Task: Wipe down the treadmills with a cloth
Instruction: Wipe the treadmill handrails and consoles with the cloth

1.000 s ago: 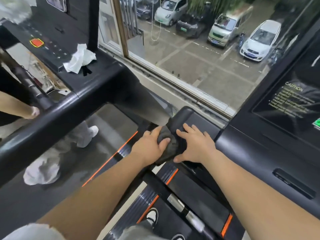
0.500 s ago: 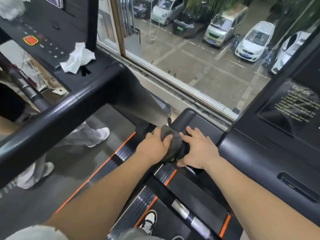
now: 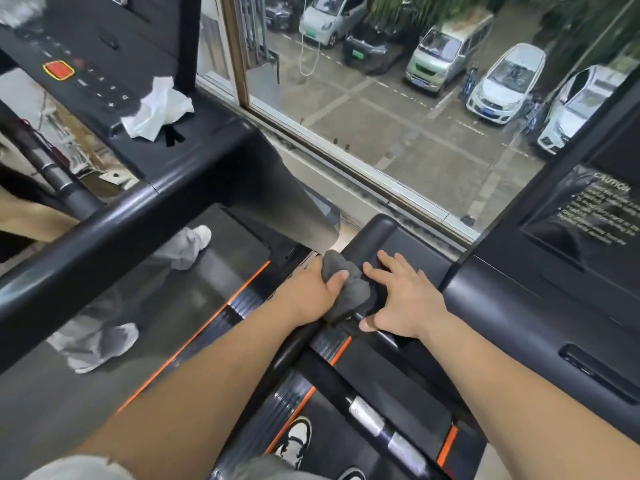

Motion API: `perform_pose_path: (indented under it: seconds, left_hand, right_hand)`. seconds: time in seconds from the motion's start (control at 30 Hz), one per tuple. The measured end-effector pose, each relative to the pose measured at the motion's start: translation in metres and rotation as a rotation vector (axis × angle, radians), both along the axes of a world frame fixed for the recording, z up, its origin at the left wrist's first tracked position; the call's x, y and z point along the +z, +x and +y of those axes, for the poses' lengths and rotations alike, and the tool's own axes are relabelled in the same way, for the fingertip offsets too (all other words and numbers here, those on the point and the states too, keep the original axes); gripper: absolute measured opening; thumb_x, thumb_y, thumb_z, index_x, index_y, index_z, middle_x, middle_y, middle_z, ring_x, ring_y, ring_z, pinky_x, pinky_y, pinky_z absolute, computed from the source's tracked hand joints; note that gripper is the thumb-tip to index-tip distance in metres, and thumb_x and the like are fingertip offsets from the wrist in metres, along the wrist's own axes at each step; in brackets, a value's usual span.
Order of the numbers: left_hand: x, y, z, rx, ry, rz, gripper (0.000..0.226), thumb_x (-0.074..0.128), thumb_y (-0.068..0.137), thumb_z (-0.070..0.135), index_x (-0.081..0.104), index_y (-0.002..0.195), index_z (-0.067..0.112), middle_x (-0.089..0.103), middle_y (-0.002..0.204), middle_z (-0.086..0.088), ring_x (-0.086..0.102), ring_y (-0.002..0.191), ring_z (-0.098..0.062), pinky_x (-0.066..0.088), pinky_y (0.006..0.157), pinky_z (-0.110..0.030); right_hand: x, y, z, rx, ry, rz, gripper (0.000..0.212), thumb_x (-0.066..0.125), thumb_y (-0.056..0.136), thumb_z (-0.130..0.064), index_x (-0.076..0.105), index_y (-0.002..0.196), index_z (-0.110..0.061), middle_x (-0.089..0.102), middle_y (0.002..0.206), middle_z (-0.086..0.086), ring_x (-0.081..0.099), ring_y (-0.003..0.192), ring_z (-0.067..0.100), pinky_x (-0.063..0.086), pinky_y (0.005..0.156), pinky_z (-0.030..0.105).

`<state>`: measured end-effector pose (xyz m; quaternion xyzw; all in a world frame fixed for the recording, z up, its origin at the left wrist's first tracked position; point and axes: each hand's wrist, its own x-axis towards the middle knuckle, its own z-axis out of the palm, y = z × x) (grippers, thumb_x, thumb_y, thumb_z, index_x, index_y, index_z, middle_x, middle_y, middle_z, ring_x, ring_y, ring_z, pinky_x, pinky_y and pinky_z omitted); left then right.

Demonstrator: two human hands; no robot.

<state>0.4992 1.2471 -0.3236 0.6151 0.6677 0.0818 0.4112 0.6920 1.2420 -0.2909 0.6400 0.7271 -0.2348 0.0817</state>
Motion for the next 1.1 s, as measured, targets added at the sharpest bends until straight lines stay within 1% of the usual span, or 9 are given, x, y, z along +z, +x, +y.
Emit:
perform_pose_path:
  seconds: [0.13,0.2,0.27,0.33,0.53,0.67,0.73,0.83,1.1]
  left_hand:
    - [-0.006,-0.021,-0.068,-0.131,0.200,0.309,0.072,0.044,0.099,0.062,0.020,0.157,0.027,0.044,0.138,-0.015,0.053,0.122,-0.036,0.046,0.099,-0.042]
    - [-0.007,-0.042,-0.109,-0.138,0.191,0.389,0.072,0.039,0.099,0.064,0.015,0.159,0.031,0.042,0.138,-0.009,0.053,0.122,-0.031,0.049,0.095,-0.042]
    - [-0.006,-0.061,-0.128,-0.090,0.156,0.378,0.070,0.035,0.099,0.066,0.017,0.158,0.033,0.045,0.137,-0.006,0.056,0.122,-0.030,0.051,0.093,-0.043]
    - [-0.013,-0.067,-0.119,-0.095,0.163,0.403,0.068,0.031,0.099,0.067,0.021,0.156,0.031,0.050,0.134,-0.009,0.061,0.117,-0.033,0.054,0.090,-0.045]
    - [-0.024,-0.028,-0.050,0.068,0.033,0.150,0.062,0.032,0.103,0.061,0.030,0.149,0.020,0.051,0.136,-0.021,0.056,0.122,-0.042,0.044,0.102,-0.046]
    - [-0.016,-0.049,-0.115,-0.093,0.245,0.290,0.068,0.045,0.098,0.061,0.025,0.155,0.028,0.046,0.135,-0.013,0.057,0.118,-0.036,0.047,0.096,-0.042]
    - [-0.015,-0.074,-0.148,-0.115,0.233,0.325,0.070,0.042,0.096,0.063,0.023,0.156,0.032,0.046,0.137,-0.007,0.058,0.119,-0.031,0.048,0.096,-0.040]
    - [-0.012,-0.102,-0.165,-0.091,0.160,0.308,0.068,0.040,0.099,0.064,0.022,0.157,0.035,0.048,0.139,-0.002,0.059,0.122,-0.027,0.048,0.096,-0.038]
    - [-0.018,-0.052,-0.095,0.018,0.152,0.262,0.057,0.035,0.104,0.057,0.036,0.146,0.017,0.053,0.131,-0.017,0.059,0.117,-0.038,0.046,0.092,-0.041]
  right_hand:
    - [0.003,-0.003,-0.003,0.008,0.036,-0.055,0.112,0.083,0.066,-0.058,0.024,0.160,-0.040,0.003,0.171,-0.011,-0.003,0.157,0.014,0.009,0.127,0.047]
    - [0.002,-0.007,-0.020,0.044,0.174,-0.102,0.099,0.081,0.072,-0.055,0.034,0.157,-0.035,0.016,0.167,-0.002,0.016,0.154,0.022,0.022,0.125,0.042]
    - [0.001,-0.018,-0.043,0.110,0.363,-0.090,0.072,0.076,0.082,-0.046,0.051,0.147,-0.028,0.039,0.152,-0.001,0.039,0.140,0.024,0.043,0.109,0.038]
    - [0.001,-0.031,-0.062,0.120,0.420,0.008,0.051,0.072,0.088,-0.041,0.061,0.136,-0.027,0.050,0.134,-0.006,0.050,0.125,0.021,0.053,0.091,0.036]
    - [0.005,-0.040,-0.079,-0.005,0.208,0.216,0.043,0.072,0.088,-0.041,0.064,0.129,-0.031,0.055,0.117,-0.013,0.055,0.112,0.012,0.052,0.088,0.037]
    - [0.003,-0.050,-0.094,-0.060,0.054,0.237,0.028,0.075,0.080,-0.040,0.068,0.105,-0.027,0.064,0.092,-0.011,0.061,0.091,0.014,0.053,0.083,0.036]
    - [-0.003,-0.055,-0.097,-0.084,-0.074,0.197,0.031,0.078,0.072,-0.045,0.062,0.087,-0.023,0.062,0.082,-0.011,0.061,0.082,0.015,0.053,0.078,0.035]
    - [-0.016,-0.058,-0.103,-0.068,-0.207,0.110,0.044,0.084,0.063,-0.052,0.057,0.083,-0.023,0.061,0.084,-0.011,0.062,0.082,0.015,0.049,0.068,0.032]
    - [-0.031,-0.063,-0.100,-0.128,-0.163,0.158,0.045,0.080,0.073,-0.055,0.055,0.064,-0.019,0.052,0.061,-0.010,0.047,0.057,0.007,0.042,0.055,0.029]
